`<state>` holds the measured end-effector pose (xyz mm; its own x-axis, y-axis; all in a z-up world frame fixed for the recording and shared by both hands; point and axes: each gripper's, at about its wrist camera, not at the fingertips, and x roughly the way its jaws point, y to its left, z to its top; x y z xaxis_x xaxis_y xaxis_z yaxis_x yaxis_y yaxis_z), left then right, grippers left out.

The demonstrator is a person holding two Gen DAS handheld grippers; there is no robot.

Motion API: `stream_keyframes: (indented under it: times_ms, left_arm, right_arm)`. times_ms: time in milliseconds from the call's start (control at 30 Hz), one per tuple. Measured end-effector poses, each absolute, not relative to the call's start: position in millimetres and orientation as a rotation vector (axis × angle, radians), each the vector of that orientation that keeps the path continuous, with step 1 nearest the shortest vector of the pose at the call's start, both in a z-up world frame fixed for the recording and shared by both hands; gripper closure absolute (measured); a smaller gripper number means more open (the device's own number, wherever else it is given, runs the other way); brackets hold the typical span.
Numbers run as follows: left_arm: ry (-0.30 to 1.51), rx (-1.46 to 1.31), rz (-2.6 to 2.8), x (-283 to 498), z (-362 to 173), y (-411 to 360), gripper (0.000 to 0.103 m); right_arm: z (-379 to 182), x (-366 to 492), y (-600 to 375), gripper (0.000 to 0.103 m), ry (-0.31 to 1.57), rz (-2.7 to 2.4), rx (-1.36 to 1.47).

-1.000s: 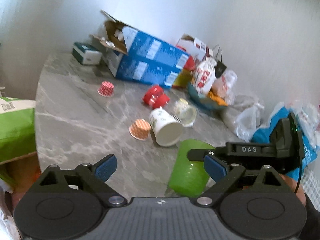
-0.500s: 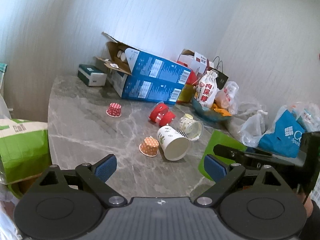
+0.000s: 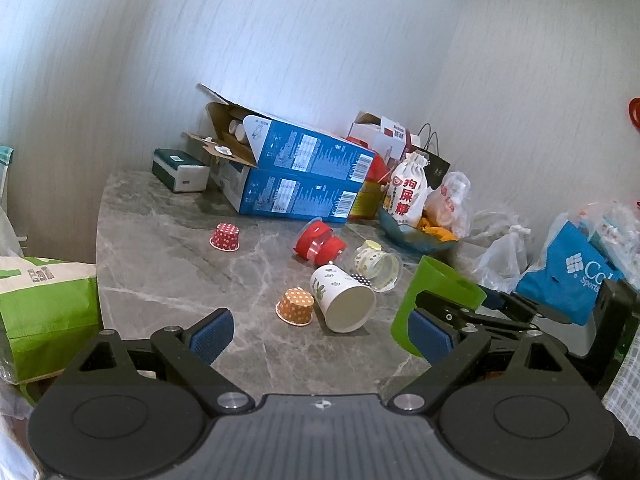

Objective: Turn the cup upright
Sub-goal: 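Rotate the held green cup rim-up with the right tool, then carry the upright green cup down toward the table with the right tool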

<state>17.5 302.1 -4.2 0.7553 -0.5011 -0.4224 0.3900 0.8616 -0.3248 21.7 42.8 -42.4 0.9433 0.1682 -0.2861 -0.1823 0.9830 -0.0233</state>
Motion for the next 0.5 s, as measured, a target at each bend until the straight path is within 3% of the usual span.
stream_keyframes:
  times_ms: [500]
  left_arm:
    - [0.492,-0.183,-0.446,23.4,-9.0,291.0,0.007]
  right_arm:
    - [-64.9,5.5,52.3,0.028,0.149,0.156,-0.115]
